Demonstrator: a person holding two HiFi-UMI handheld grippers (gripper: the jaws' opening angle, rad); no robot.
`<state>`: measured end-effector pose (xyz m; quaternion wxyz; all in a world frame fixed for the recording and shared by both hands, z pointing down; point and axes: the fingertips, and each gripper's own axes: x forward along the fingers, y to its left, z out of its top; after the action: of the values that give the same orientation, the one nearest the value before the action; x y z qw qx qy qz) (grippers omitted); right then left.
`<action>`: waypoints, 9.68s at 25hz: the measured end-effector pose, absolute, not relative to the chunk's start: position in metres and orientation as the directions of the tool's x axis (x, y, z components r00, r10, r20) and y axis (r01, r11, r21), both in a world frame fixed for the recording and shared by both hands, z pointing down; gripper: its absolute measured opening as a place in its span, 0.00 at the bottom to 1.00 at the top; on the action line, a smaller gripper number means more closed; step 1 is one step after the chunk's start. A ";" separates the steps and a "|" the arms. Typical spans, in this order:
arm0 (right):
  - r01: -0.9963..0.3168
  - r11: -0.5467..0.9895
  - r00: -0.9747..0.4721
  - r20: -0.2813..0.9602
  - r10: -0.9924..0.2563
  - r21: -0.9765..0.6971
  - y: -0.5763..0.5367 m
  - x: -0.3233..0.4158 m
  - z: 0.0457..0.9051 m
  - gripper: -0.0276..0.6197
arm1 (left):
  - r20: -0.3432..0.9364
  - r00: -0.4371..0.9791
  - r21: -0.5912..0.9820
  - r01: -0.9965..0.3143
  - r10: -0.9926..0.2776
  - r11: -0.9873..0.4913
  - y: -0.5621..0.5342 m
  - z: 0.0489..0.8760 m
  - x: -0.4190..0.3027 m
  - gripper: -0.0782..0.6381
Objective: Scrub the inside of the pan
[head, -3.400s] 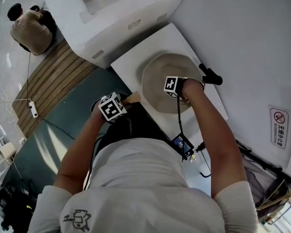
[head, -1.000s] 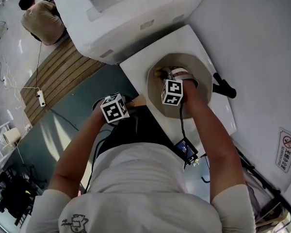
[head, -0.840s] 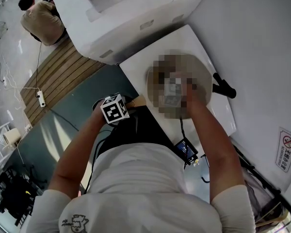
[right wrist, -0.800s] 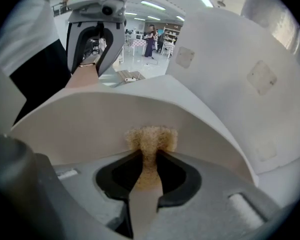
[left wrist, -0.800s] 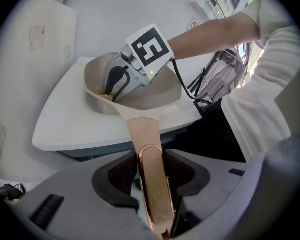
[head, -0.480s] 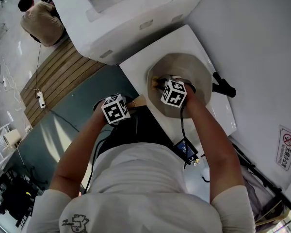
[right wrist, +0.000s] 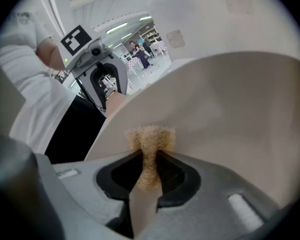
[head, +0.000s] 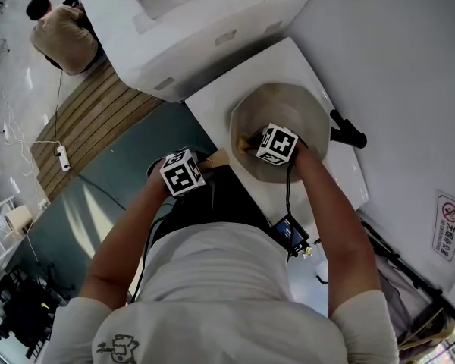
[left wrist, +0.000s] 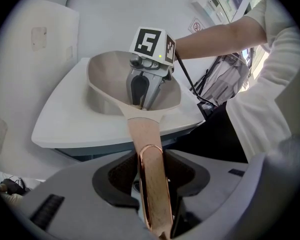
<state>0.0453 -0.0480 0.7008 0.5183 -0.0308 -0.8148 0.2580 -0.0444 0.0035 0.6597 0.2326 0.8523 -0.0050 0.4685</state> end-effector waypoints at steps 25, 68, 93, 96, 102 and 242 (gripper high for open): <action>-0.507 0.657 0.123 0.707 0.696 -0.558 0.024 0.190 0.704 0.18 | 0.820 0.550 0.354 -0.270 0.159 -0.895 0.007 0.665 -0.036 0.32; -0.112 0.954 -0.005 0.960 -0.281 0.279 -0.149 0.095 0.724 0.16 | 0.827 0.526 0.382 -0.266 0.199 -0.885 0.003 0.667 -0.048 0.32; -0.198 0.918 -0.073 0.939 0.335 -0.343 -0.005 0.099 0.708 0.17 | 0.828 0.520 0.384 -0.248 0.213 -0.889 0.009 0.669 -0.044 0.32; -0.224 0.898 0.001 0.921 0.389 -0.379 0.008 0.124 0.715 0.17 | 0.824 0.520 0.393 -0.241 0.224 -0.887 0.012 0.670 -0.042 0.32; -0.289 0.911 0.228 0.903 0.365 -0.295 0.000 0.194 0.723 0.18 | 0.810 0.523 0.428 -0.218 0.265 -0.877 0.018 0.671 -0.038 0.31; -0.705 0.698 -0.161 0.930 -0.330 0.125 -0.028 0.110 0.646 0.17 | 0.797 0.604 0.230 -0.278 0.016 -0.933 0.007 0.633 -0.055 0.33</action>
<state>0.1100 -0.0283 0.6460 0.5458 0.3483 -0.7425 0.1716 -0.0545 0.0066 0.6330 0.1676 0.8798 -0.0744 0.4385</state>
